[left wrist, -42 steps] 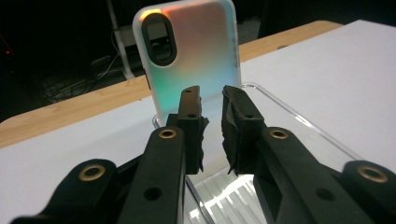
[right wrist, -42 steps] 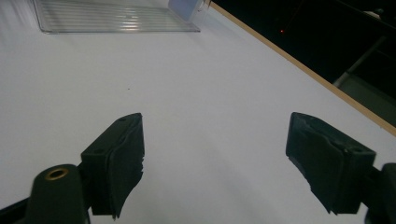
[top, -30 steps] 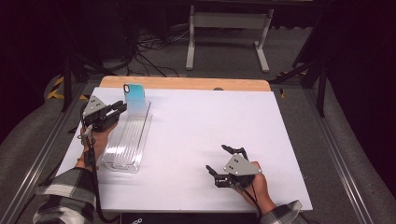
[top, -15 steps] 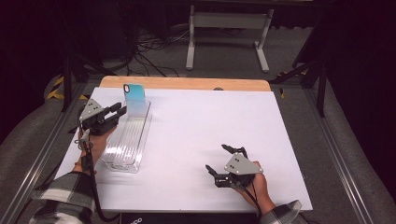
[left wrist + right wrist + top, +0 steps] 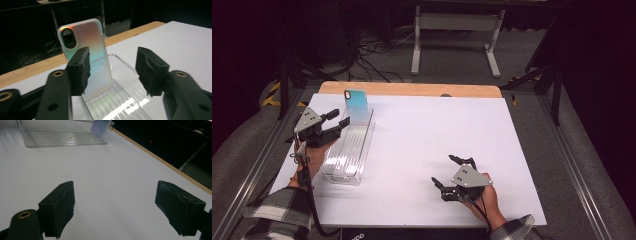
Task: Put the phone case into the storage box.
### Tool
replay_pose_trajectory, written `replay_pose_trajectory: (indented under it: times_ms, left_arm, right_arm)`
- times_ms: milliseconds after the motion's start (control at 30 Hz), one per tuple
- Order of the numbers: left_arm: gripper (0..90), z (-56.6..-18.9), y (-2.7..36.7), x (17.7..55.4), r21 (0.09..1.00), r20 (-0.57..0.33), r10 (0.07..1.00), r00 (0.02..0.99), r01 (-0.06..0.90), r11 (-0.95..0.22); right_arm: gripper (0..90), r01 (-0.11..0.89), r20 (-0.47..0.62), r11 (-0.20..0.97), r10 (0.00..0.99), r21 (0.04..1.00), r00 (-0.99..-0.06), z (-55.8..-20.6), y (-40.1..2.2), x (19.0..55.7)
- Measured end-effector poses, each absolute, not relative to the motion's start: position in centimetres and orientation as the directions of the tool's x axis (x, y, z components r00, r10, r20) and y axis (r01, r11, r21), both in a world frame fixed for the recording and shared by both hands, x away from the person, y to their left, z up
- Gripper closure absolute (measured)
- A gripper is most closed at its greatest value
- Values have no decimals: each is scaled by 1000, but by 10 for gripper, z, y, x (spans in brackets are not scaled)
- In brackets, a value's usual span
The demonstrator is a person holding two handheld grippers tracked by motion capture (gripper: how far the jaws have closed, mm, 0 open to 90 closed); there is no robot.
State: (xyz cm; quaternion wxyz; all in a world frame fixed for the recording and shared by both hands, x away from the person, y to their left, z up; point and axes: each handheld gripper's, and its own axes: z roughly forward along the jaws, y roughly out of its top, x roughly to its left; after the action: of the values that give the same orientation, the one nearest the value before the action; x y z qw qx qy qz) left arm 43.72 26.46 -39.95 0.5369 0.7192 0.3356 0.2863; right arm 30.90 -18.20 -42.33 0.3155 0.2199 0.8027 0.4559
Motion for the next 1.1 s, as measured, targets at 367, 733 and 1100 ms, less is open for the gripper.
replay_pose_trajectory:
  times_ms: [367,733,1100]
  left_arm:
    - [270,-397,264,434,967,34,772,635,175,-186]
    - [170,-396,258,428,965,33,754,656,175,-194]
    - [104,-391,260,412,976,2,716,698,154,-152]
  right_arm:
    - [165,60,-312,492,637,868,-705,-423,-182,309]
    - [166,56,-316,491,639,869,-701,-422,-182,308]
    - [144,51,-304,464,656,884,-691,-419,-184,308]
